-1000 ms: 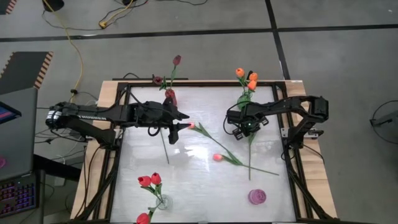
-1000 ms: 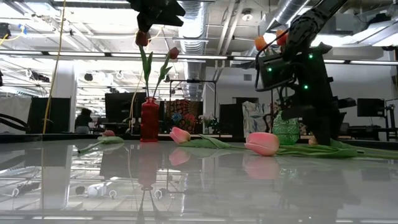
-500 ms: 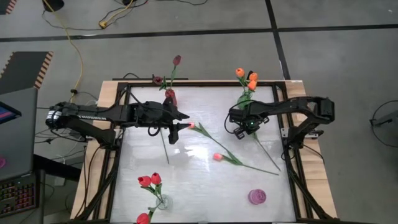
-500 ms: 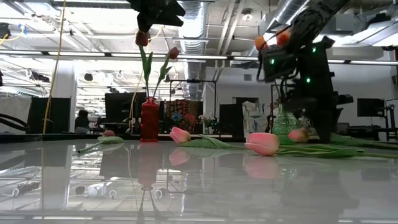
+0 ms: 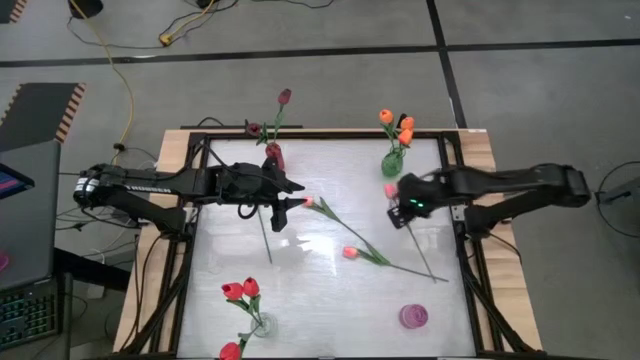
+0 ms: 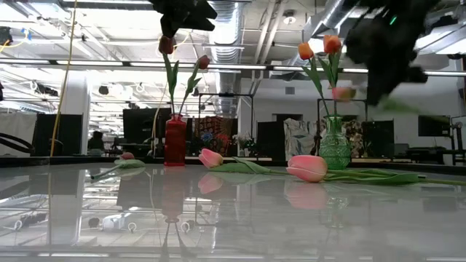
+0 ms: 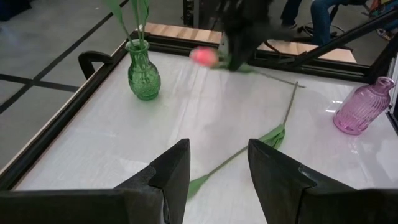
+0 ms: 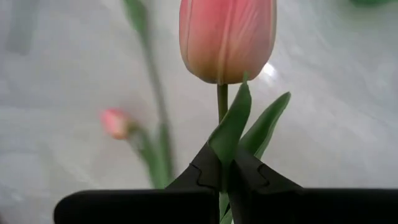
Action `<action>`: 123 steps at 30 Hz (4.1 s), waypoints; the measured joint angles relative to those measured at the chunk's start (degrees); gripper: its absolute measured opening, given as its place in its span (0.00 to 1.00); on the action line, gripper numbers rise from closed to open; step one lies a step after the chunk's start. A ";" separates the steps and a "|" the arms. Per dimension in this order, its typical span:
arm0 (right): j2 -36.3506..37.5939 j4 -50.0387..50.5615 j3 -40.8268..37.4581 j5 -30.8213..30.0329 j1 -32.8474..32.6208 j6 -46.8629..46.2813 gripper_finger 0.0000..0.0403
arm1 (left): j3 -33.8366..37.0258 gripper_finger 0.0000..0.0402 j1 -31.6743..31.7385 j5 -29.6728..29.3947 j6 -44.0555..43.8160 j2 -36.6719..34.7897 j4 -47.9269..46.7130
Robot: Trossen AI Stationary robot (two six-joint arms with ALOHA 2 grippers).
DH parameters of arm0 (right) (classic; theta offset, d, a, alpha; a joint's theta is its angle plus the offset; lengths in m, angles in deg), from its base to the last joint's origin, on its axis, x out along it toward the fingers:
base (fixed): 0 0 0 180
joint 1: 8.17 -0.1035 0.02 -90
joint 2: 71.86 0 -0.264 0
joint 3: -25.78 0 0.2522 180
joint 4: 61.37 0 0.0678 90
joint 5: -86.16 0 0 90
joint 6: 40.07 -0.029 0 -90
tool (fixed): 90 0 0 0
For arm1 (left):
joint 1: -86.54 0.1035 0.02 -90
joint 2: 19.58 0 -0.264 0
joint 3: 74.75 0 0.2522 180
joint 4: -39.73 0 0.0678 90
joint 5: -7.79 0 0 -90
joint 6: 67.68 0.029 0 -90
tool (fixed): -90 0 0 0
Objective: Sort flowers into vase by color
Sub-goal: Put the pink flower into the purple vase
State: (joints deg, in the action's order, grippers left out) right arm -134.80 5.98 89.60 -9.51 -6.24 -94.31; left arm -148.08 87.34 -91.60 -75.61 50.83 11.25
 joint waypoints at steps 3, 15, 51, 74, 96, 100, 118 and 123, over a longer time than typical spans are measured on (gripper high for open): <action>7.25 -0.68 0.02 -4.27 -5.10 -3.87 0.10 | 0.00 0.37 0.00 0.00 0.00 0.00 0.02; 25.17 -6.63 0.04 -25.08 -24.59 -6.95 0.10 | 0.00 0.37 -0.01 0.00 -2.25 0.00 0.02; 21.89 -42.79 0.11 -34.55 -63.77 27.85 0.10 | 0.00 0.37 -0.02 -0.02 -5.18 0.00 0.03; 19.39 -41.56 0.11 -37.91 -66.07 29.86 0.10 | 0.00 0.37 0.00 -0.02 -5.18 0.00 0.04; 17.04 -35.25 0.11 -34.69 -65.92 29.75 0.13 | 0.00 0.37 -0.01 -0.03 -5.18 0.00 0.02; 16.71 -35.16 0.11 -34.60 -65.92 29.70 0.13 | 0.00 0.37 0.00 -0.33 -5.18 0.00 0.04; 16.70 -35.23 0.11 -34.74 -64.39 30.09 0.16 | -0.02 0.37 0.00 -0.39 -5.33 0.00 0.02; 16.70 -35.20 0.11 -34.73 -62.56 28.11 0.19 | -0.02 0.37 0.00 -0.44 -5.38 0.00 0.02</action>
State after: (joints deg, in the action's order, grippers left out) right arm -118.10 -29.22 89.71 -44.24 -68.80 -66.20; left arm -148.10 87.34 -92.03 -80.98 50.83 11.27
